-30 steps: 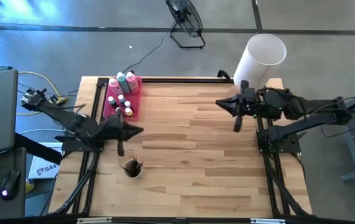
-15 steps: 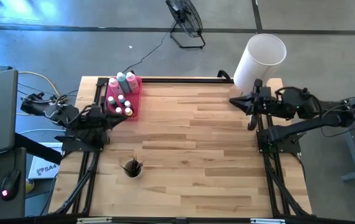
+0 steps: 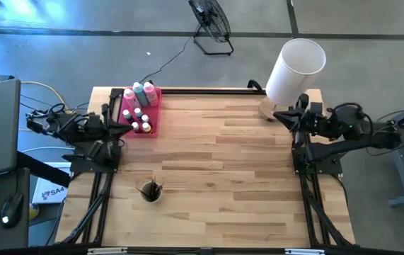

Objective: Pick & Place Paint Supplies
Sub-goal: Return to Home Position

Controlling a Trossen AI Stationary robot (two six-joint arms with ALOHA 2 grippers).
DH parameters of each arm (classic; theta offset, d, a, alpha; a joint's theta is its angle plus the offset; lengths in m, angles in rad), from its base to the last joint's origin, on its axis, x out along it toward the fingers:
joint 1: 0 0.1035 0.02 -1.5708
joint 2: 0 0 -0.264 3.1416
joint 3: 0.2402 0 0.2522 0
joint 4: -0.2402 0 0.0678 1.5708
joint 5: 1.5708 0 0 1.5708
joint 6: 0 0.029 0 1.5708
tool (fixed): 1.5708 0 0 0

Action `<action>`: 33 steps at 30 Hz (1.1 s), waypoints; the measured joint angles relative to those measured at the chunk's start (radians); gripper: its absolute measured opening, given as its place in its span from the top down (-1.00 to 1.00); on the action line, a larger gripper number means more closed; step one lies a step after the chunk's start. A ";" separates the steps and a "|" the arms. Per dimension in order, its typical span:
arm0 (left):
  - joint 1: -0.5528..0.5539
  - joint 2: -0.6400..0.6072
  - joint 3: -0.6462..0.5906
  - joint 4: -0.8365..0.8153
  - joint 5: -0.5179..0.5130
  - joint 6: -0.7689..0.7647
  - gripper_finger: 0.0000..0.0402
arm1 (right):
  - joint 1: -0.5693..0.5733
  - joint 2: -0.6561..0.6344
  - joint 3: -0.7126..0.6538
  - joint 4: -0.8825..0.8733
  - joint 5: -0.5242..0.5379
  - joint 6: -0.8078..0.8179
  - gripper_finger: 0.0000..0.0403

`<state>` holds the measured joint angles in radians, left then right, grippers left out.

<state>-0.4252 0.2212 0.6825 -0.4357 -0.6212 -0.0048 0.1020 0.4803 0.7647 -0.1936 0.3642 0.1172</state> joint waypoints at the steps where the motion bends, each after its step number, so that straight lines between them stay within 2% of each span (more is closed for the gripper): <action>1: 0.000 -0.011 -0.001 -0.016 0.005 0.000 1.00 | 0.000 -0.014 -0.006 -0.005 0.000 0.001 0.99; 9: 0.000 -0.113 -0.006 -0.088 0.035 0.000 1.00 | 0.000 -0.126 -0.024 -0.104 0.004 0.018 0.99; 14: 0.000 -0.210 -0.041 -0.091 0.028 0.005 1.00 | 0.000 -0.207 -0.031 -0.190 0.055 0.056 0.99; 17: 0.000 -0.215 -0.054 -0.102 -0.039 0.027 1.00 | 0.000 -0.248 -0.030 -0.221 0.083 0.062 0.99; 19: 0.000 -0.214 -0.055 -0.126 -0.047 0.020 1.00 | 0.000 -0.279 -0.031 -0.228 0.081 0.062 0.99; 26: 0.000 -0.214 -0.056 -0.214 -0.028 -0.057 1.00 | 0.000 -0.368 -0.030 -0.309 0.011 0.070 0.99; 33: 0.000 -0.214 -0.056 -0.211 0.005 -0.031 1.00 | 0.000 -0.423 -0.030 -0.361 -0.086 0.087 0.99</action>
<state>-0.4255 0.0071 0.6270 -0.6469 -0.6159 -0.0360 0.1024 0.0577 0.7345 -0.5548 0.2779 0.2043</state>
